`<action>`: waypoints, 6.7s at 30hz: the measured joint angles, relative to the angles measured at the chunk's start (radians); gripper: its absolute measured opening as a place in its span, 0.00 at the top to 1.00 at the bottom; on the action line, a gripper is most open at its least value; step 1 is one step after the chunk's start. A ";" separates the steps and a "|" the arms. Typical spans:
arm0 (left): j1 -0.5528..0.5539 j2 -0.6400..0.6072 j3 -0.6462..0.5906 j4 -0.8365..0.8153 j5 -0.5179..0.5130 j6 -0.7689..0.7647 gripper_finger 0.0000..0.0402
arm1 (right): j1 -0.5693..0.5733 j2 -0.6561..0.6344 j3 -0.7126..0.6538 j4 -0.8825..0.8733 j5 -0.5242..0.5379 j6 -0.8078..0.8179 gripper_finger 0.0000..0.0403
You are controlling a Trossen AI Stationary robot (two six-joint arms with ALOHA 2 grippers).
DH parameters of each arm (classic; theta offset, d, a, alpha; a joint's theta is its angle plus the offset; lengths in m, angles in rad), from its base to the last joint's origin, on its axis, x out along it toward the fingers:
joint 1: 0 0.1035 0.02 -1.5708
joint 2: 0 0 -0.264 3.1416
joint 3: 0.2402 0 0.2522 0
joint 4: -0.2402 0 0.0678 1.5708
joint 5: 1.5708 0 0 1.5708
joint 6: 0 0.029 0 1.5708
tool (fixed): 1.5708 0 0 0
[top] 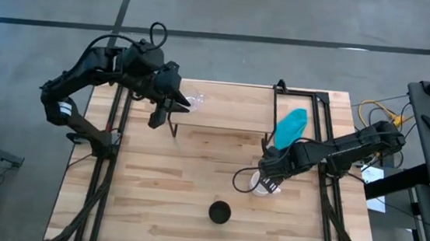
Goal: Stack small to large cups/mugs on shelf
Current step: Put the white mug on the shelf, then put the black glass on the shelf
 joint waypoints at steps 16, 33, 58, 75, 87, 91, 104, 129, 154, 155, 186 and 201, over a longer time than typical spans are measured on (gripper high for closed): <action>0.000 -0.001 0.000 0.002 0.001 0.000 0.83 | 0.000 0.000 -0.070 0.131 -0.054 0.019 0.68; 0.000 -0.001 0.000 0.017 0.001 0.000 0.83 | 0.000 0.000 -0.098 0.183 -0.054 0.050 0.68; 0.000 -0.001 0.000 0.017 0.001 0.000 0.83 | 0.000 0.000 -0.124 0.271 -0.023 -0.039 0.97; 0.000 -0.001 0.000 0.017 0.000 0.000 0.83 | -0.024 0.000 0.404 0.200 0.138 -0.638 0.98; 0.000 0.034 0.000 0.018 0.000 -0.002 0.83 | -0.241 0.000 0.623 0.096 0.257 -0.640 0.98; 0.000 0.056 0.000 0.018 0.000 -0.001 0.83 | -0.302 0.000 0.639 0.087 0.206 -0.675 0.98; 0.000 0.089 0.000 0.105 -0.026 0.049 0.83 | -0.465 0.132 0.636 0.093 0.095 -0.791 0.98; 0.001 0.148 0.000 0.102 -0.175 0.312 0.83 | -0.644 0.540 1.187 -0.262 -0.056 -0.937 0.98; 0.001 0.088 0.000 0.103 -0.196 0.340 0.83 | -0.657 0.635 1.261 -0.214 -0.055 -0.963 0.98; 0.001 0.088 0.000 0.103 -0.196 0.339 0.83 | -0.657 0.638 1.261 -0.215 -0.055 -0.963 0.98; 0.001 0.088 0.000 0.102 -0.192 0.337 0.83 | -0.657 0.653 1.261 -0.215 -0.054 -0.955 0.90; 0.001 0.082 0.000 0.094 -0.193 0.334 0.83 | -0.635 0.581 1.262 -0.219 -0.051 -0.955 0.90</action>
